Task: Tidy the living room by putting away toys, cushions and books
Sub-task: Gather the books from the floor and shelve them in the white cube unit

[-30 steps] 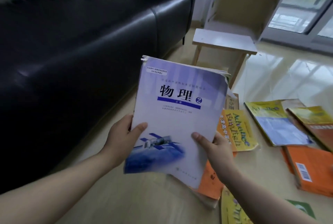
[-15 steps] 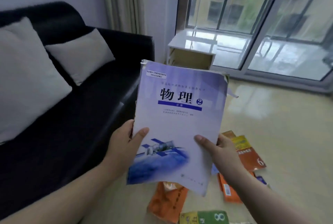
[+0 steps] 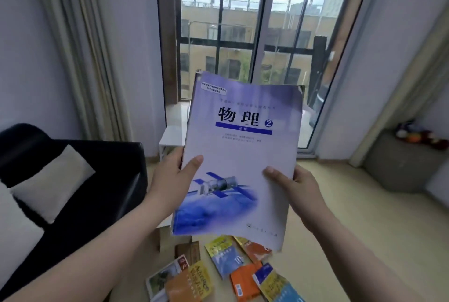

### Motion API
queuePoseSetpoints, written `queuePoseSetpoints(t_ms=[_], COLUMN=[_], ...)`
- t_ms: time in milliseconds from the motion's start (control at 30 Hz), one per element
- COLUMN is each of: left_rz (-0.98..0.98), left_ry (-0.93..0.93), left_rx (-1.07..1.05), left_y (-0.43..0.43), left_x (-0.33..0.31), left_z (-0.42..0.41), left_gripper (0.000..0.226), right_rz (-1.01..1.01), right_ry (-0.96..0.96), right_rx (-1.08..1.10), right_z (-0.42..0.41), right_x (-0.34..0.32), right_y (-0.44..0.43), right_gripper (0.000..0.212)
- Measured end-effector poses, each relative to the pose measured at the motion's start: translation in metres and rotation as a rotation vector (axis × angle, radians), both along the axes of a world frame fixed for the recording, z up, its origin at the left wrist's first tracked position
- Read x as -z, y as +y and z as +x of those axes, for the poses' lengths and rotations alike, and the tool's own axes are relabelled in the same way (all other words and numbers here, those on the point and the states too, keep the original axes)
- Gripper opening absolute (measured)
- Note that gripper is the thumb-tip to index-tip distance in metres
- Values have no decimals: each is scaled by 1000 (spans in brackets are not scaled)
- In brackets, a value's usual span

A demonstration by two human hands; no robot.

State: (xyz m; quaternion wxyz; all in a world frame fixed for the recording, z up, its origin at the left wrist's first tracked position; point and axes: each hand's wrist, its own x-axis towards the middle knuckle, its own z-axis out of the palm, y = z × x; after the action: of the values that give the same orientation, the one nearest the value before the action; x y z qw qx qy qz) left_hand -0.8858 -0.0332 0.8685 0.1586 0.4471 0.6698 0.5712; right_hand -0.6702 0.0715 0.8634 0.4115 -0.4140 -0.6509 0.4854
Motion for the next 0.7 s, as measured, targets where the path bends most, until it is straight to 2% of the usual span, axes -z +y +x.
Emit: queuePoseSetpoints(t_ms=[100,200,300,467,700], left_rz=[44,99,164,269,311], left_ry=[80,63,77,71,81], left_rx=[60,107,133,162,212], left_y=[0,-1,9,46,105], left_x=[-39,-62,-79,-112,-140], left_z=[51,104,161,300,424], left_gripper=[24,19,16,12,18], right_rz=[48,91,156,348,367], right_ry=[41,75,70,41,78], right_rx=[60,94,125,164,167], right_z=[60,114,173,315,443], right_x=[-37,-55,-79,-128,-161], right_y=[-15,-19,-15,7,56], right_gripper=[16,20,16,11,11])
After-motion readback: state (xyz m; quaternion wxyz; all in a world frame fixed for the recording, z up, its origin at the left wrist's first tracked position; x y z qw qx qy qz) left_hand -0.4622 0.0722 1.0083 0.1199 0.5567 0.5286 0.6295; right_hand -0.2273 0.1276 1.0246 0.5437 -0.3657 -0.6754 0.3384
